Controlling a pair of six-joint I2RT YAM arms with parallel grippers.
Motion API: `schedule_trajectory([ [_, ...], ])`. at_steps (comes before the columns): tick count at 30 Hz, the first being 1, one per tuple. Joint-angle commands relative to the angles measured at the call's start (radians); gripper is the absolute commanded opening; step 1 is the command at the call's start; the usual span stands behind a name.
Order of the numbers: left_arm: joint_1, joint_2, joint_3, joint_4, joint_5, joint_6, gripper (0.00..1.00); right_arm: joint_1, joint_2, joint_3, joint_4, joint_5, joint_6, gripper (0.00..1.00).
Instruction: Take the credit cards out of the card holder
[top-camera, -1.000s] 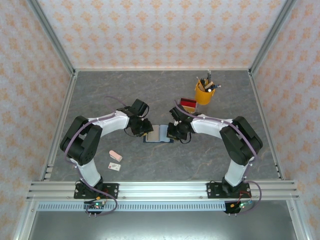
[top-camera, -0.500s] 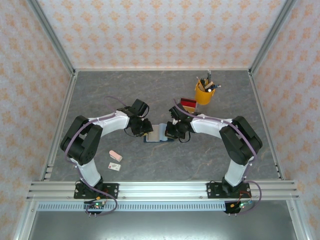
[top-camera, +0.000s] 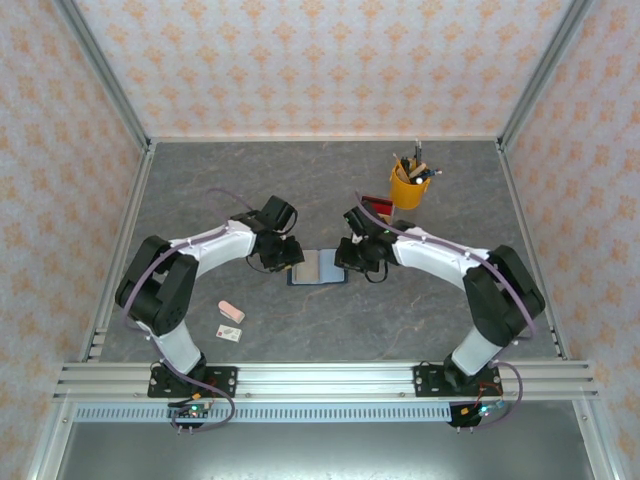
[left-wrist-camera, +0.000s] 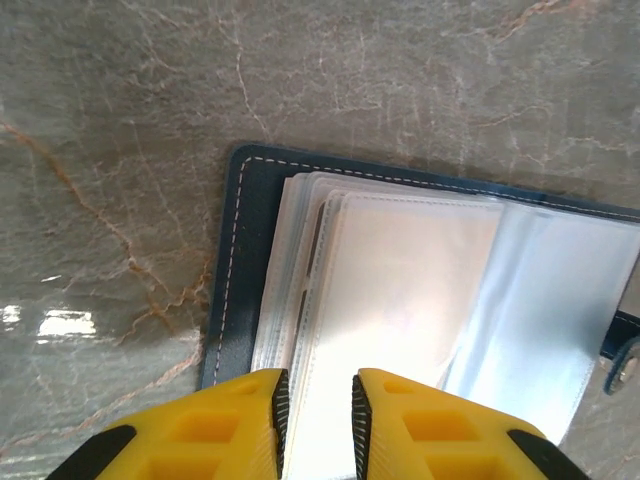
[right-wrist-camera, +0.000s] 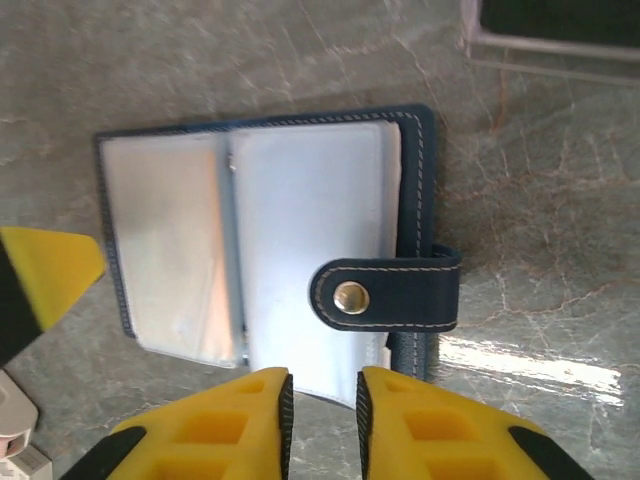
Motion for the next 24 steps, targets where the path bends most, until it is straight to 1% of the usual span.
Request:
schedule_trajectory([
  [1,0.004,-0.041,0.022,-0.039,-0.039,0.020,0.27,0.035,-0.007,0.058,-0.045,0.046,-0.042,0.27],
  [4,0.019,-0.059,0.008,-0.031,-0.036,0.012,0.27,0.073,0.046,0.107,-0.049,0.053,-0.057,0.29],
  [9,0.052,-0.091,-0.035,-0.010,-0.026,-0.009,0.27,0.118,0.178,0.207,-0.078,0.064,-0.063,0.31],
  [17,0.075,-0.115,-0.081,0.021,0.008,-0.020,0.27,0.124,0.289,0.261,-0.119,0.063,-0.073,0.36],
  [24,0.076,-0.099,-0.090,0.076,0.075,-0.026,0.28,0.124,0.343,0.268,-0.148,0.078,-0.081,0.36],
])
